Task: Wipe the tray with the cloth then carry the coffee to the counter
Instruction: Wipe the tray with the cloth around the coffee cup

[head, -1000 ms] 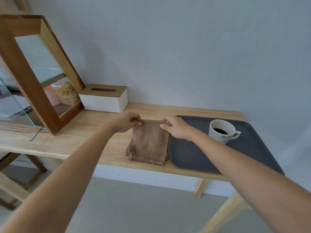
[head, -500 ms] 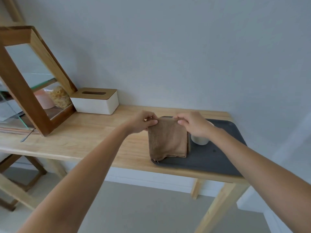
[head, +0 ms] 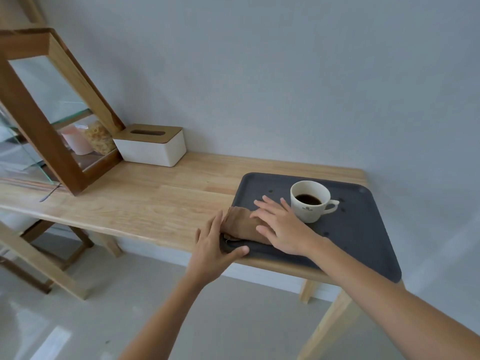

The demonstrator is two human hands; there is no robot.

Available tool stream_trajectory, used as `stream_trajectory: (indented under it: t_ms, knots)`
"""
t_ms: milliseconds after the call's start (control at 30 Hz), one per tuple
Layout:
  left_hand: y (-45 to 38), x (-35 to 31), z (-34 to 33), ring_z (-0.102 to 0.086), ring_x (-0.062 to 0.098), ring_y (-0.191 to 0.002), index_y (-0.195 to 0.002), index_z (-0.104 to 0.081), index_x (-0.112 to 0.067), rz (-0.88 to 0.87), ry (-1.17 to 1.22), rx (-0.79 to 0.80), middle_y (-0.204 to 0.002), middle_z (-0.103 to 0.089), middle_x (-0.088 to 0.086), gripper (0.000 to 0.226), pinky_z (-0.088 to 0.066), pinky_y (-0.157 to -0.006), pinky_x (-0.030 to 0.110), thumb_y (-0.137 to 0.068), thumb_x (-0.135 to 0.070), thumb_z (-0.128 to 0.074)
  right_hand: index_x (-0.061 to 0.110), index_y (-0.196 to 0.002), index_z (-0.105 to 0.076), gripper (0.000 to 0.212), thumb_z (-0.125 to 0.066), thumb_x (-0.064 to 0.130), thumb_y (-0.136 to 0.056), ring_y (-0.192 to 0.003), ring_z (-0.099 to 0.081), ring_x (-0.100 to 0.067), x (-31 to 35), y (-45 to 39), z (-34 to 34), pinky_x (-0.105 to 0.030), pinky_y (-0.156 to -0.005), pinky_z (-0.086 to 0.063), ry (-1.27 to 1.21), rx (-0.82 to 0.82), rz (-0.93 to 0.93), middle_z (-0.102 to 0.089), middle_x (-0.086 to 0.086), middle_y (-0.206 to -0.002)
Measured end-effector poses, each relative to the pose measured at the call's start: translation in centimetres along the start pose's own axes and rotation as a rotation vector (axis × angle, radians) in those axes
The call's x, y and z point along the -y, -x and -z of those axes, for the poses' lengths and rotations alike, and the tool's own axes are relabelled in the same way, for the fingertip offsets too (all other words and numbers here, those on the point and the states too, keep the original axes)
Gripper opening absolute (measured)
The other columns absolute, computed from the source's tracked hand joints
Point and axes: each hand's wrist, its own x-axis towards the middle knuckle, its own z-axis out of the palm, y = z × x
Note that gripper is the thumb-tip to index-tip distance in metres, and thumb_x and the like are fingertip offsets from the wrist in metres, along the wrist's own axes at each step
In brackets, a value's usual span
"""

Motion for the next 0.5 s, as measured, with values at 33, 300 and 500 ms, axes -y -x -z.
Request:
stream_trajectory:
  t_ms: [33, 300, 500]
  knots:
    - [0.4, -0.3, -0.7, -0.029, 0.004, -0.136, -0.152, -0.006, -0.021, 0.06, 0.012, -0.021, -0.145, -0.035, -0.011, 0.109, -0.005, -0.12, 0.039, -0.07, -0.077, -0.05, 0.031, -0.136, -0.044, 0.038, -0.043, 0.03, -0.099, -0.149, -0.004, -0.017, 0.0, -0.7, -0.4, -0.051, -0.12, -0.002, 0.019, 0.017, 0.019, -0.021, 0.001, -0.159]
    - [0.0, -1.5, -2.6, 0.003, 0.009, -0.148, -0.149, 0.015, -0.013, 0.214, 0.023, -0.016, -0.162, -0.006, -0.001, 0.113, 0.016, -0.115, 0.038, -0.079, -0.066, -0.055, 0.039, -0.147, -0.024, 0.046, -0.03, 0.038, -0.102, -0.149, -0.004, -0.018, -1.1, -3.4, -2.9, -0.043, -0.119, -0.011, 0.104, 0.121, -0.002, -0.019, 0.006, -0.16]
    - [-0.2, -1.8, -2.5, 0.015, 0.01, -0.147, -0.15, 0.015, -0.015, 0.22, -0.015, 0.03, -0.162, 0.008, -0.005, 0.103, 0.019, -0.113, 0.04, -0.084, -0.06, -0.051, 0.024, -0.149, -0.024, 0.047, -0.025, 0.032, -0.102, -0.149, -0.005, -0.023, -2.8, -7.5, -3.1, -0.046, -0.119, -0.012, 0.163, 0.061, -0.202, -0.02, 0.0, -0.16]
